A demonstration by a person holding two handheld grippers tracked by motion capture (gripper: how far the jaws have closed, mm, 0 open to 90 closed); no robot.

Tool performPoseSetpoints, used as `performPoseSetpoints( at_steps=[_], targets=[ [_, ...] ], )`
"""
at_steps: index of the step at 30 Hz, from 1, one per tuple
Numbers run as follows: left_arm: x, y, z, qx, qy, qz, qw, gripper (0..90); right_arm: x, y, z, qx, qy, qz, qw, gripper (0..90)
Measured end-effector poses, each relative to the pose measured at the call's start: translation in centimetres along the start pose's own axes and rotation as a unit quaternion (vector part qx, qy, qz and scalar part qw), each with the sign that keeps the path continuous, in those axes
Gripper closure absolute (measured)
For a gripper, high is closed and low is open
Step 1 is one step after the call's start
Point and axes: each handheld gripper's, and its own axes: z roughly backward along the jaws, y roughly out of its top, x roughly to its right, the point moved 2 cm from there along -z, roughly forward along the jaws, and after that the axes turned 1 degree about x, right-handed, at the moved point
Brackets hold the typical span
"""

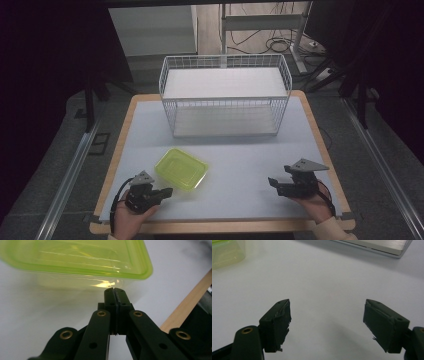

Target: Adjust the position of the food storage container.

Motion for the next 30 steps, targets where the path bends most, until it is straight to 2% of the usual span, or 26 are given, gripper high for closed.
performPoseSetpoints(
  at_steps=[5, 11, 15, 18, 25, 30],
  targets=[
    [1.0, 0.1, -1.3, -0.015, -0.011, -0.011, 0.9998, 90.0, 0.0, 0.0, 0.0, -0.001, 0.000, 0.002, 1.0000, 22.2],
    [1.3, 0.1, -2.0, -0.023, -0.014, -0.013, 0.9996, 90.0, 0.0, 0.0, 0.0, 0.000, 0.000, 0.003, 1.0000, 22.3],
    [1.6, 0.5, -2.6, -0.025, -0.011, -0.017, 0.9995, 90.0, 0.0, 0.0, 0.0, 0.000, -0.001, 0.002, 1.0000, 22.2],
    [1.8, 1.0, -3.1, -0.029, -0.017, -0.020, 0.9992, 90.0, 0.0, 0.0, 0.0, 0.000, 0.000, 0.002, 1.0000, 22.3],
    [1.9, 1.5, -4.0, -0.029, -0.017, -0.014, 0.9993, 90.0, -0.1, 0.0, -0.1, -0.002, 0.000, 0.001, 1.0000, 22.3],
    [2.6, 2.0, -5.1, -0.030, -0.018, -0.019, 0.9992, 90.0, -0.2, 0.0, -0.1, -0.003, 0.001, 0.002, 1.0000, 22.2]
  ],
)
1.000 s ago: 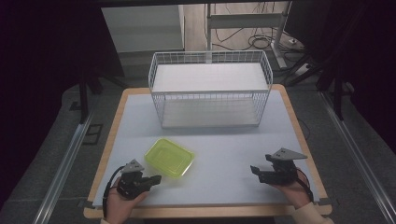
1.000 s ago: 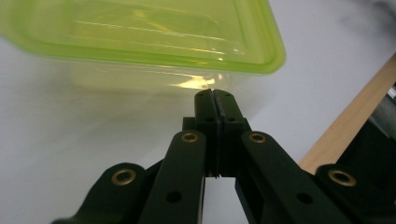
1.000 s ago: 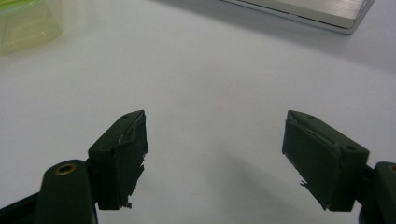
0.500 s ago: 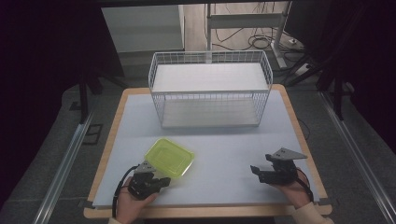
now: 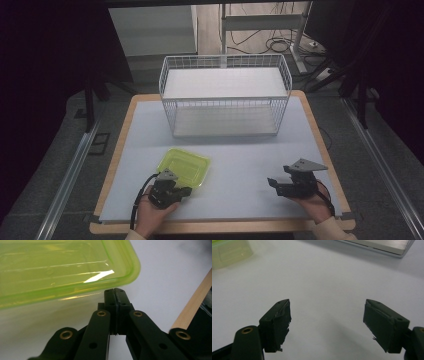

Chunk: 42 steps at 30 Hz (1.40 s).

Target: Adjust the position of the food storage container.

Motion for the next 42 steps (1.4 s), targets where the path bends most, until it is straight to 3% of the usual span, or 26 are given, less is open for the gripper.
performPoseSetpoints(
  at_steps=[6, 11, 17, 22, 24, 25, 30, 31, 36, 42],
  targets=[
    [0.7, 1.2, -1.3, 0.002, 0.002, 0.004, 1.0000, 90.0, -0.1, 0.0, -0.1, -0.004, 0.003, 0.002, 1.0000, 22.1],
    [1.0, 1.6, -2.0, 0.002, -0.010, 0.006, 0.9999, 90.0, -0.1, -0.1, 0.0, -0.005, 0.003, 0.000, 1.0000, 22.1],
    [1.1, 1.5, -1.7, 0.007, -0.020, 0.010, 0.9997, 90.0, -0.2, -0.1, 0.0, -0.006, 0.003, 0.002, 1.0000, 22.1],
    [1.7, 0.8, 0.1, 0.020, -0.062, 0.020, 0.9977, 90.0, -0.2, 0.0, 0.1, -0.003, 0.002, 0.001, 1.0000, 22.1],
    [1.4, 0.4, 2.4, 0.043, -0.060, 0.024, 0.9970, 90.0, -0.2, 0.0, 0.1, -0.002, 0.001, 0.001, 1.0000, 22.1],
    [1.4, 0.4, 2.4, 0.043, -0.060, 0.024, 0.9970, 90.0, -0.2, 0.0, 0.1, -0.002, 0.001, 0.001, 1.0000, 22.1],
    [-1.2, 0.7, 6.9, 0.103, -0.025, 0.050, 0.9931, 90.0, -0.1, 0.0, 0.2, -0.002, 0.000, 0.002, 1.0000, 22.1],
    [-1.9, 0.7, 7.6, 0.111, -0.008, 0.057, 0.9921, 90.0, -0.1, 0.0, 0.1, -0.002, 0.000, 0.002, 1.0000, 22.1],
    [-5.1, 0.3, 8.9, 0.114, 0.049, 0.077, 0.9892, 90.0, -0.1, -0.1, 0.0, -0.004, -0.002, 0.002, 1.0000, 22.1],
    [-8.3, 0.2, 8.5, 0.099, 0.093, 0.094, 0.9862, 90.0, -0.1, -0.1, -0.1, -0.007, -0.004, 0.003, 1.0000, 22.1]
  ],
)
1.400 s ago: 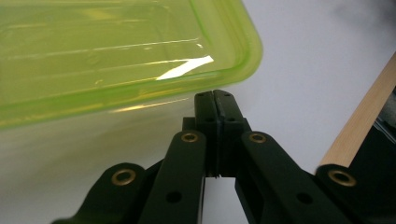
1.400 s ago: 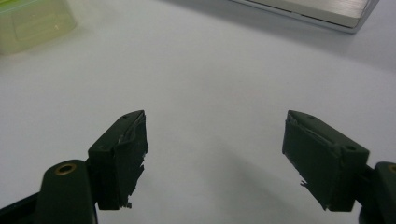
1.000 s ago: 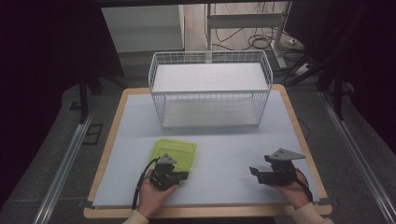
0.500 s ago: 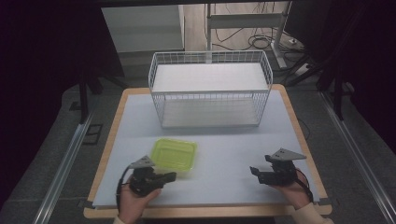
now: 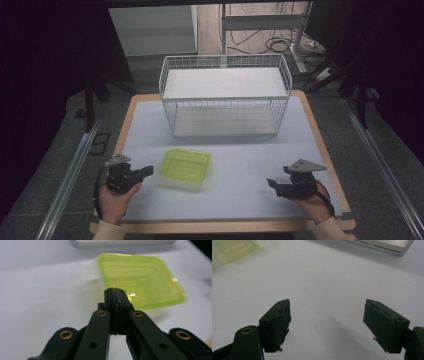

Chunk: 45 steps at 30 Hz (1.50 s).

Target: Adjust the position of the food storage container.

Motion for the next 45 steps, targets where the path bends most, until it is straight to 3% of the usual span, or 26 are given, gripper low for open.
performPoseSetpoints(
  at_steps=[3, 6, 12, 16, 24, 32, 45],
  targets=[
    [-1.2, 0.6, -1.1, -0.010, 0.007, 0.012, 0.9999, 90.0, -0.1, 0.0, 0.0, -0.001, -0.001, 0.001, 1.0000, 22.1],
    [-1.7, 0.9, -2.3, -0.023, 0.008, 0.008, 0.9997, 90.0, -0.1, 0.0, 0.0, -0.001, -0.001, 0.001, 1.0000, 22.1],
    [-1.9, 0.4, -3.8, -0.056, 0.003, 0.006, 0.9984, 90.0, 0.0, 0.0, -0.1, -0.001, -0.004, 0.000, 1.0000, 21.9],
    [-2.0, 0.2, -4.3, -0.065, -0.009, 0.013, 0.9978, 90.0, 0.0, 0.0, 0.0, 0.000, -0.006, 0.001, 1.0000, 21.7],
    [-1.6, -0.2, -5.4, -0.085, -0.032, 0.010, 0.9958, 90.0, 0.0, 0.1, 0.1, 0.006, -0.008, 0.003, 0.9999, 21.7],
    [-1.2, -0.3, -5.7, -0.092, -0.037, 0.009, 0.9951, 90.0, 0.0, 0.1, 0.1, 0.007, -0.009, 0.004, 0.9999, 21.6],
    [1.2, -0.1, -7.1, -0.098, -0.050, -0.008, 0.9939, 90.0, -0.1, 0.1, 0.1, 0.005, -0.007, 0.005, 1.0000, 21.6]
  ],
)
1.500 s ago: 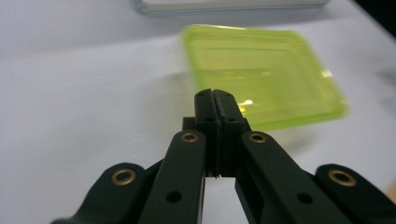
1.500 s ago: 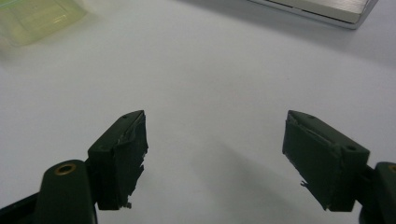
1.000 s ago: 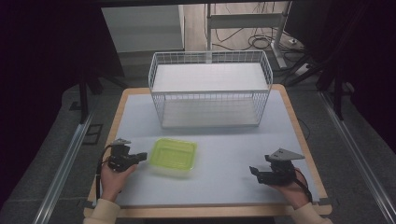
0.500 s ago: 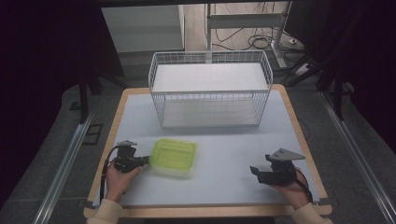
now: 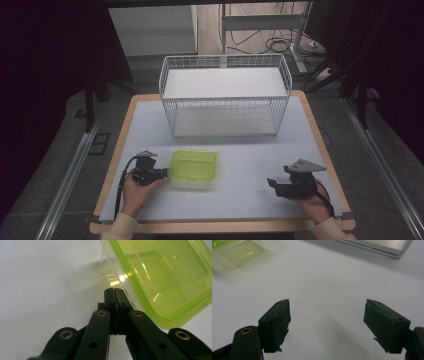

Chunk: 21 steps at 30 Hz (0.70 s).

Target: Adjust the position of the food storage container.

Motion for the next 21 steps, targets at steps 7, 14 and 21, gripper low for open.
performPoseSetpoints(
  at_steps=[7, 14, 21],
  targets=[
    [1.6, 0.5, -1.2, -0.011, -0.007, -0.020, 0.9997, 90.0, -0.1, 0.0, 0.0, -0.001, 0.001, 0.002, 1.0000, 21.6],
    [2.9, 1.1, -2.5, -0.017, -0.015, -0.028, 0.9994, 90.0, -0.2, 0.1, 0.1, 0.002, 0.011, -0.007, 0.9999, 21.5],
    [4.6, 1.7, -3.8, -0.023, -0.022, -0.040, 0.9987, 90.0, -0.4, 0.1, 0.0, 0.001, 0.013, -0.004, 0.9999, 21.5]
  ],
)
